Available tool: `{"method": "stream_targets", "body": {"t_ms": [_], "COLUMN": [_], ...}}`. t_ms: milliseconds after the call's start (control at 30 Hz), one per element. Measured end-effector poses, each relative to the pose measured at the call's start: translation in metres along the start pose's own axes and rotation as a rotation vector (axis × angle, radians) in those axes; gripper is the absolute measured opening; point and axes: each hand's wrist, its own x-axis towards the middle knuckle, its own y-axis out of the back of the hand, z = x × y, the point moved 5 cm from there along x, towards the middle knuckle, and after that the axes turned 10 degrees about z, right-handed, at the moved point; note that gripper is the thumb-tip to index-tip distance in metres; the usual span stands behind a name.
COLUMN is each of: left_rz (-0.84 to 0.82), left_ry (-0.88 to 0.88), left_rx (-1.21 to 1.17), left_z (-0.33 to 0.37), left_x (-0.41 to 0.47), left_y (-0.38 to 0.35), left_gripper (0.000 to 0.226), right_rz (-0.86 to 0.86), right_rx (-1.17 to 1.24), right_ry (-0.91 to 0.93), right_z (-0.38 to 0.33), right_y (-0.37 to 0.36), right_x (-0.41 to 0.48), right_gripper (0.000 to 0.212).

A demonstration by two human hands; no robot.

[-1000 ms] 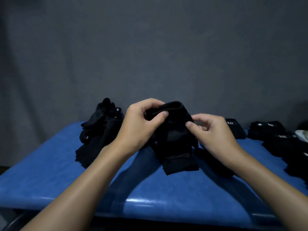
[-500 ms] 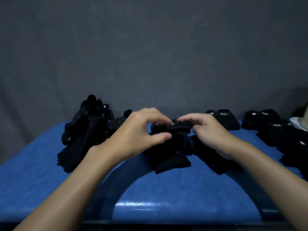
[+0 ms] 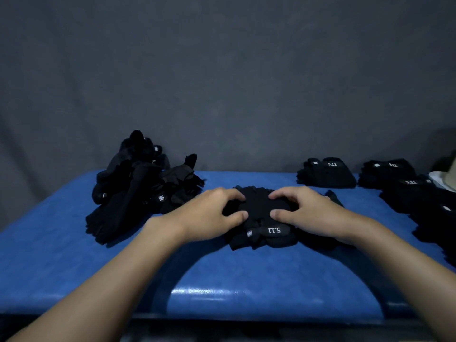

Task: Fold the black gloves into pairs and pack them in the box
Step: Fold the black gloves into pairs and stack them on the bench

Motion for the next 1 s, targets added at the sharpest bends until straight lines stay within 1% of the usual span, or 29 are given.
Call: {"method": "stream_targets", "body": {"t_ms": [133,200,333,400,500,633,767,900,1000], "left_rz": [0.009,0.035,0.05,0.047,0.068,0.1,0.113,0.074,0.128], "left_ry": [-0.007,0.011,0.029,0.037,0.041,0.075,0.13,0.181,0.224], "left_rx": [-0.048,-0.051,-0.033,-0.055,-0.184,-0.364,-0.45,-0.67,-0.728], "left_z": [0.0,-0.003,-0.004,-0.005,-0.006,-0.004,-0.005,-0.004,-0.005], "left_x": [-0.002,-0.002,-0.001,0.0,0.001,0.0,-0.002,-0.003,-0.001], "left_y": [-0.001,0.001,0.003,0.002,0.004,0.012,0.013,0.014,0.021], "left_gripper": [0.04,0.036,0.034,0.031,0.027,0.046,0.048,0.052,0.047], "right_rz": [0.002,0.05,0.131,0.143,0.168,0.18,0.146,0.135,0.137], "right_rx": [-0.067,-0.07,-0.003,0.075,0.254,0.505,0.738,0.873,0.915], "right_ry": [0.018,0.046,0.078,0.114,0.155,0.15,0.13,0.081,0.058], "right_z": [-0.001,-0.005,-0.007,-0.007,-0.011,-0.017,-0.021,-0.024,-0.023], "right_y": [0.007,0.009,0.009,0.008,0.009,0.012,0.014,0.014,0.015], "right_x": [-0.009,-0.011,-0.011,-0.011,-0.011,-0.013,-0.018,-0.017,-0.016], "right_gripper": [0.035,0.032,0.036,0.041,0.048,0.054,0.06,0.061,0.062]}}
